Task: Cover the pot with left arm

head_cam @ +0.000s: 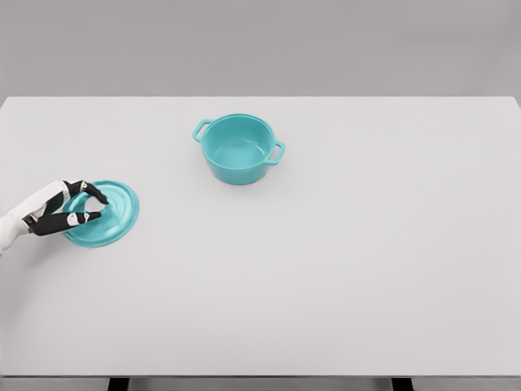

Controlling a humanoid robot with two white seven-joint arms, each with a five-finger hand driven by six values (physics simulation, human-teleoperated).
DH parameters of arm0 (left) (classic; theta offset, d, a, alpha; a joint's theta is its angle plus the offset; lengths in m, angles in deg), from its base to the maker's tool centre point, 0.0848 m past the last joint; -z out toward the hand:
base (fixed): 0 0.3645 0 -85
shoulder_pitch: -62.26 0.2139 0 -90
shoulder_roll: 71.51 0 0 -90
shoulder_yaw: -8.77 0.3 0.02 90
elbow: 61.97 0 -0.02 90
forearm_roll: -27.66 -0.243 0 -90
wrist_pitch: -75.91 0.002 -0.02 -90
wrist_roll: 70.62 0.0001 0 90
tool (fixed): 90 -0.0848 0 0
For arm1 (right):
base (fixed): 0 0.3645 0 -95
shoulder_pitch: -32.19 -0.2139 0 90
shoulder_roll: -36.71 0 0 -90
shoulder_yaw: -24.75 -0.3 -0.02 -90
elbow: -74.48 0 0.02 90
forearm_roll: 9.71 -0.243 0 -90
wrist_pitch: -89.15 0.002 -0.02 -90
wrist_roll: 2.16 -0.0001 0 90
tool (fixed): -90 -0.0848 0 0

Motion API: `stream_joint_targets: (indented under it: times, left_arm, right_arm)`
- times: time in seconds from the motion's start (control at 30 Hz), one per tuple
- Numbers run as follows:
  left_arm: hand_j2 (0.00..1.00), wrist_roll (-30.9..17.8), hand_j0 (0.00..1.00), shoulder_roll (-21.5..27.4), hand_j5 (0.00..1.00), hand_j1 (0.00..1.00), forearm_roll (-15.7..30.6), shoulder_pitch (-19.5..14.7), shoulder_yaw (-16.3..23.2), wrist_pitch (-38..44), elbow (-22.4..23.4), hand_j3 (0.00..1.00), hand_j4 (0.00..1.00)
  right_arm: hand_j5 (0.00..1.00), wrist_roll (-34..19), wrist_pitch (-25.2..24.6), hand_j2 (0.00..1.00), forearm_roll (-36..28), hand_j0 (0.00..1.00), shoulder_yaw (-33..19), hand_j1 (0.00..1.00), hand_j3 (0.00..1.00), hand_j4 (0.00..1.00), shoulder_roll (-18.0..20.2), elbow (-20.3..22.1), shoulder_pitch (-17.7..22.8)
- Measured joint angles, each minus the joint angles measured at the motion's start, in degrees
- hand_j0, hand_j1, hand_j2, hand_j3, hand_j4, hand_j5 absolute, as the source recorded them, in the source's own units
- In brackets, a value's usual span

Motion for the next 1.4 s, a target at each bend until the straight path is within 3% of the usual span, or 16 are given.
stream_joint_targets:
  times: [0.4,0.83,1.1,1.4]
  left_arm:
    - [0.42,-0.27,0.42,-0.11,0.42,0.42,-3.58,-6.24,0.40,-0.01,-1.24,0.42,0.42]
    - [0.39,-0.30,0.39,-4.26,0.39,0.39,-7.00,-13.27,2.30,-0.02,-1.88,0.39,0.39]
    - [0.39,-0.31,0.39,-6.10,0.39,0.39,-7.30,-15.82,4.25,-0.05,-1.90,0.39,0.39]
    - [0.39,-0.35,0.39,-10.08,0.39,0.39,-10.77,-18.46,4.44,1.87,-1.48,0.39,0.39]
  right_arm:
    - [1.00,0.00,0.00,1.00,0.00,1.00,0.00,1.00,1.00,1.00,0.00,0.00,0.00]
    - [1.00,0.00,0.00,1.00,0.00,1.00,0.00,1.00,1.00,1.00,0.00,0.02,0.00]
    - [1.00,0.00,0.00,1.00,0.00,1.00,0.00,1.00,1.00,1.00,0.00,0.01,0.00]
    - [1.00,0.00,0.00,1.00,0.00,1.00,0.00,1.00,1.00,1.00,0.00,0.01,0.00]
